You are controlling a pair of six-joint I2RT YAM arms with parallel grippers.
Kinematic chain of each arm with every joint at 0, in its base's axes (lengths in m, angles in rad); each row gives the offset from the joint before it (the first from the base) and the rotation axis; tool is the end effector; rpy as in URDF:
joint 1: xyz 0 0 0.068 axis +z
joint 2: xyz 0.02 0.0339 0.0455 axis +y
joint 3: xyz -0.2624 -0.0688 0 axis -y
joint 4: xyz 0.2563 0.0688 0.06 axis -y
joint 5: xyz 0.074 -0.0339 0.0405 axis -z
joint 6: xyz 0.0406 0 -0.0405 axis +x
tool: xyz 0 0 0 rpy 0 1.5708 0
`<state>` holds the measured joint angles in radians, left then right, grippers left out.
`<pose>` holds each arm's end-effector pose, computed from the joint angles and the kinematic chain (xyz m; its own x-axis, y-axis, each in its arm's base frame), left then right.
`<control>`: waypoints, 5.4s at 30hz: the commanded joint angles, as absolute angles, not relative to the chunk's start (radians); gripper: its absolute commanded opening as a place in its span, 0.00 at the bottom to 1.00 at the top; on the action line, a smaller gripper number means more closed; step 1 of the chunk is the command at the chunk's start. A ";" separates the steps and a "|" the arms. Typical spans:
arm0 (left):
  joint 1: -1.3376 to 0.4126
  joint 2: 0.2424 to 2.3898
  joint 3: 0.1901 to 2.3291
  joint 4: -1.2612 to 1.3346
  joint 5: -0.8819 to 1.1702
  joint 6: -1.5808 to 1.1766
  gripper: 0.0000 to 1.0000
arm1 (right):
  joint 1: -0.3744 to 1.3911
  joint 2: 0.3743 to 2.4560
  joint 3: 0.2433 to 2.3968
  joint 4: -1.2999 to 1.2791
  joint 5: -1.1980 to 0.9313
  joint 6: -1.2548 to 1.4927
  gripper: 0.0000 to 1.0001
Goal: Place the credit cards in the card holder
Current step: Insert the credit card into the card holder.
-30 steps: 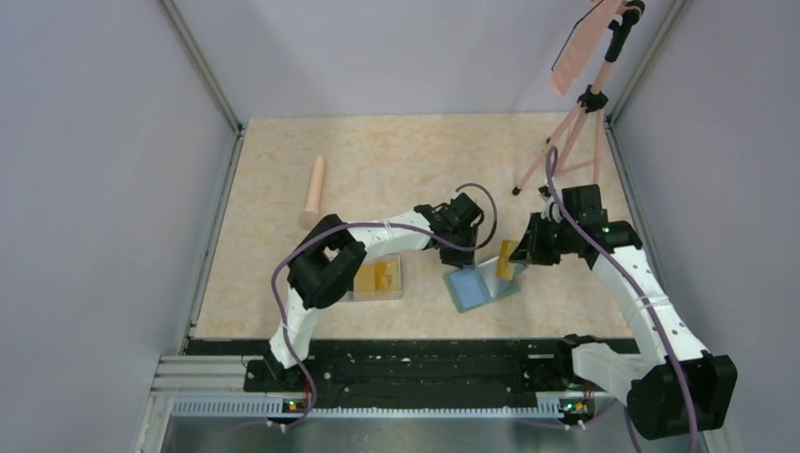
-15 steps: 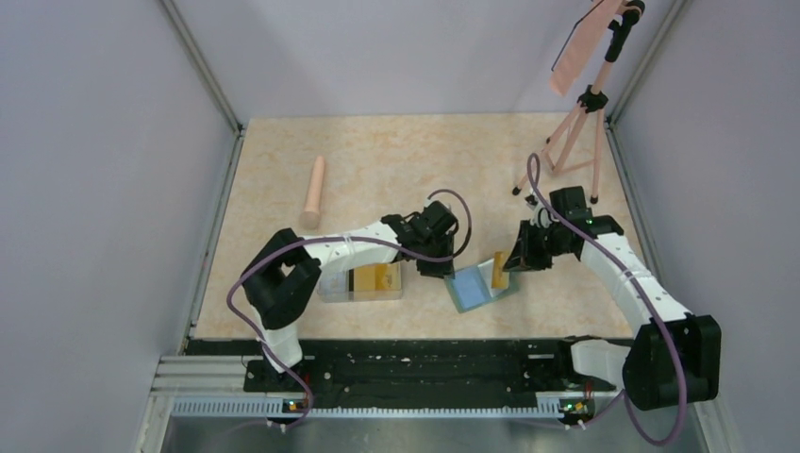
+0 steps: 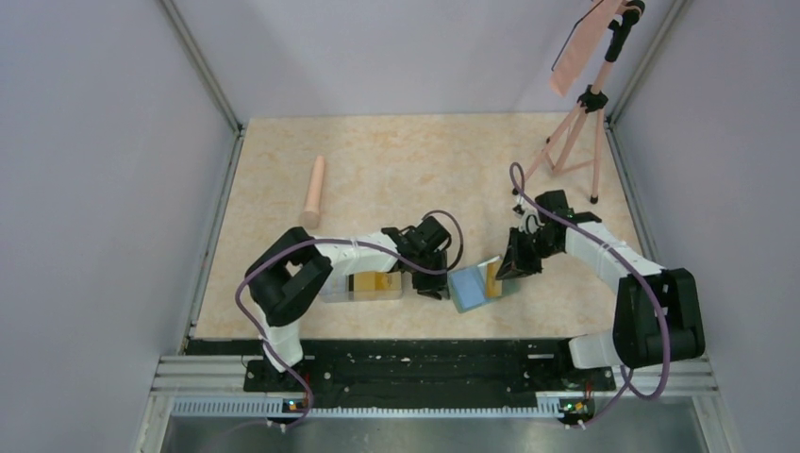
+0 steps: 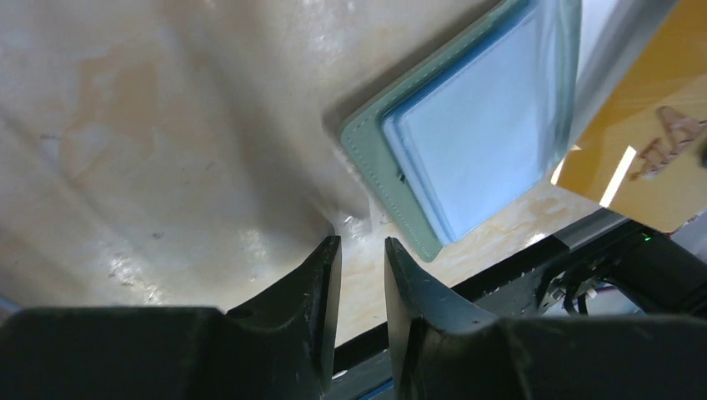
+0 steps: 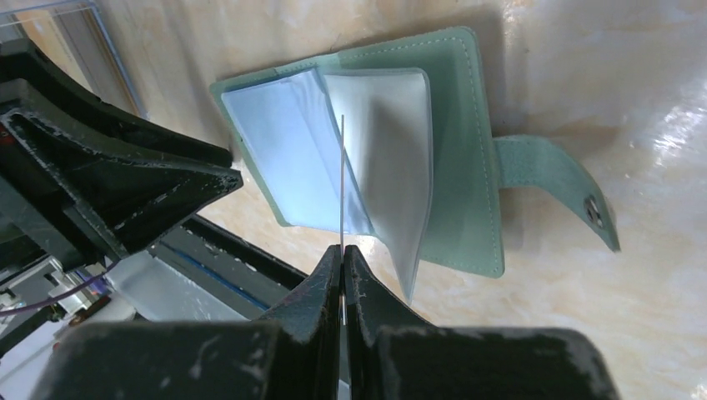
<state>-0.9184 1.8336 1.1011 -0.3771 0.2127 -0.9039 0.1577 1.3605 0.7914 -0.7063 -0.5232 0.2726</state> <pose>0.2175 -0.2988 0.1383 -0.9914 0.0326 -0.1267 0.0885 0.8800 -0.4666 0.2390 0.0585 0.1781 -0.9852 0.0795 -0.1517 -0.0150 0.8423 0.5387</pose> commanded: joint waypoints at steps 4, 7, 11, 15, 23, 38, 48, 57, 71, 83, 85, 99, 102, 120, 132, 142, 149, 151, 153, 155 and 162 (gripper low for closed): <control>-0.903 1.929 1.182 -0.378 0.201 -0.870 0.31 | 0.222 1.445 0.794 -0.648 -0.520 0.279 0.00; -0.886 1.941 1.181 -0.380 0.194 -0.865 0.31 | 0.242 1.459 0.788 -0.631 -0.526 0.287 0.00; -0.858 1.948 1.179 -0.377 0.199 -0.859 0.31 | 0.258 1.469 0.776 -0.602 -0.568 0.303 0.00; -0.832 1.955 1.182 -0.376 0.201 -0.850 0.31 | 0.296 1.493 0.791 -0.587 -0.595 0.320 0.00; -0.798 2.014 1.260 -0.395 0.214 -0.819 0.31 | 0.313 1.454 0.900 -0.632 -0.534 0.336 0.00; -0.795 2.039 1.374 -0.487 0.186 -0.779 0.33 | 0.256 1.419 0.959 -0.768 -0.269 0.305 0.00; -0.797 1.916 1.223 -0.430 0.253 -0.818 0.34 | 0.252 1.460 0.928 -0.776 -0.339 0.292 0.00; -0.813 1.936 1.211 -0.389 0.292 -0.841 0.33 | 0.250 1.507 0.874 -0.722 -0.429 0.302 0.00; -0.813 1.940 1.184 -0.410 0.284 -0.866 0.27 | 0.251 1.491 0.774 -0.548 -0.588 0.336 0.00; -0.829 1.841 1.125 -0.457 0.208 -0.884 0.27 | 0.252 1.463 0.723 -0.494 -0.612 0.362 0.00; -0.835 1.847 1.127 -0.471 0.206 -0.883 0.27 | 0.252 1.465 0.723 -0.498 -0.594 0.349 0.00; -0.855 1.894 1.131 -0.468 0.219 -0.879 0.14 | 0.260 1.464 0.697 -0.451 -0.581 0.345 0.00; -0.857 1.893 1.128 -0.462 0.224 -0.882 0.11 | 0.268 1.465 0.669 -0.407 -0.608 0.373 0.00; -0.867 1.901 1.126 -0.461 0.229 -0.884 0.04 | 0.284 1.470 0.651 -0.290 -0.727 0.432 0.00; -0.868 1.918 1.133 -0.462 0.237 -0.881 0.02 | 0.285 1.466 0.638 -0.304 -0.701 0.405 0.00; -0.870 1.924 1.144 -0.468 0.235 -0.877 0.02 | 0.285 1.518 0.639 -0.343 -0.705 0.414 0.00; -0.871 1.933 1.155 -0.475 0.239 -0.873 0.01 | 0.307 1.520 0.635 -0.319 -0.694 0.445 0.00; -0.871 1.930 1.156 -0.474 0.237 -0.874 0.01 | 0.318 1.516 0.638 -0.316 -0.688 0.455 0.00; -0.871 1.930 1.158 -0.475 0.236 -0.874 0.01 | 0.331 1.510 0.641 -0.316 -0.674 0.465 0.01; -0.871 1.931 1.157 -0.476 0.237 -0.874 0.01 | 0.335 1.500 0.633 -0.311 -0.666 0.480 0.02; -0.873 1.934 1.156 -0.474 0.236 -0.876 0.00 | 0.335 1.459 0.621 -0.321 -0.631 0.525 0.25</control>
